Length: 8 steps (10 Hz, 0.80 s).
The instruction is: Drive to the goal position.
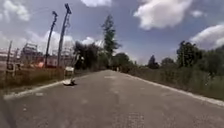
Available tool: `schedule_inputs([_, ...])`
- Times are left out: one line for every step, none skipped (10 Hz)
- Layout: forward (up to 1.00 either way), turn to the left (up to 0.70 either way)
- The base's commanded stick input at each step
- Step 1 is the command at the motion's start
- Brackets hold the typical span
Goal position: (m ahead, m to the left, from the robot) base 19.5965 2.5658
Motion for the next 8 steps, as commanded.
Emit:
schedule_inputs([0.50, 0.00])
schedule_inputs([0.50, 0.00])
schedule_inputs([0.50, 0.00])
schedule_inputs([0.50, 0.00])
schedule_inputs([0.50, 0.00])
schedule_inputs([0.50, 0.00])
schedule_inputs([0.50, 0.00])
schedule_inputs([0.50, 0.00])
